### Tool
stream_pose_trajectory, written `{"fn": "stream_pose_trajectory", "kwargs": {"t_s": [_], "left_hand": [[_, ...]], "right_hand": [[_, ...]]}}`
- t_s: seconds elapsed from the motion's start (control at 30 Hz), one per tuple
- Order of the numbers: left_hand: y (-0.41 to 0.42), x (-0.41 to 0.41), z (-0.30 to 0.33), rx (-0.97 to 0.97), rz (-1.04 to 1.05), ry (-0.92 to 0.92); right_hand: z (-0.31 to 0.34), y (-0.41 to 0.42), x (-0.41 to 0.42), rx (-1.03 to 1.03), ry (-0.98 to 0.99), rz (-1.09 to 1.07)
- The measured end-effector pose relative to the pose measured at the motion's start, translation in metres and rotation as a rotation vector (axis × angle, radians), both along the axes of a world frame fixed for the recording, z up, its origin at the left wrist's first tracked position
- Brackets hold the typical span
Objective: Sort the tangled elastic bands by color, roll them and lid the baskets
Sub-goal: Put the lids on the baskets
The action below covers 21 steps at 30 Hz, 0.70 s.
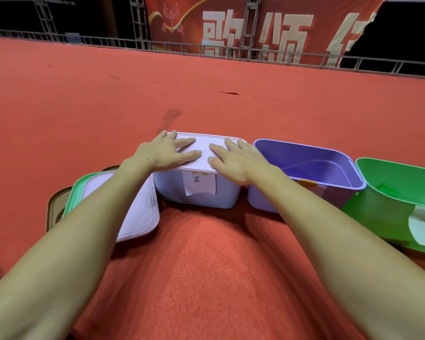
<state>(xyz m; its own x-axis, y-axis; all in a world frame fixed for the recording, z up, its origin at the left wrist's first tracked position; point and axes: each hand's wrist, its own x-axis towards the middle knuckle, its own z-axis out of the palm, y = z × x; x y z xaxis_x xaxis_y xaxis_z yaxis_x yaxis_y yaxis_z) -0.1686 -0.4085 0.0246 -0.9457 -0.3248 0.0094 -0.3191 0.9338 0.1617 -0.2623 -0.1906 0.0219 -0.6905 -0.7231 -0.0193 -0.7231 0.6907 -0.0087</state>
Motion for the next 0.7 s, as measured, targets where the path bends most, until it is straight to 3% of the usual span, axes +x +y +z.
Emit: {"fn": "stream_pose_trajectory", "kwargs": {"t_s": [0.2, 0.4, 0.53, 0.7], "left_hand": [[0.013, 0.007, -0.005, 0.004, 0.085, 0.210], [0.038, 0.021, -0.019, -0.007, 0.297, 0.610], [0.051, 0.036, -0.022, -0.131, 0.239, 0.668], [0.060, 0.059, -0.017, -0.133, 0.127, 0.791]], "right_hand": [[-0.002, 0.000, -0.001, -0.005, 0.032, 0.004], [-0.003, 0.001, 0.008, -0.091, 0.048, -0.031], [-0.001, 0.007, 0.031, -0.266, 0.194, -0.082], [0.009, 0.017, 0.061, -0.415, 0.136, -0.045]]}}
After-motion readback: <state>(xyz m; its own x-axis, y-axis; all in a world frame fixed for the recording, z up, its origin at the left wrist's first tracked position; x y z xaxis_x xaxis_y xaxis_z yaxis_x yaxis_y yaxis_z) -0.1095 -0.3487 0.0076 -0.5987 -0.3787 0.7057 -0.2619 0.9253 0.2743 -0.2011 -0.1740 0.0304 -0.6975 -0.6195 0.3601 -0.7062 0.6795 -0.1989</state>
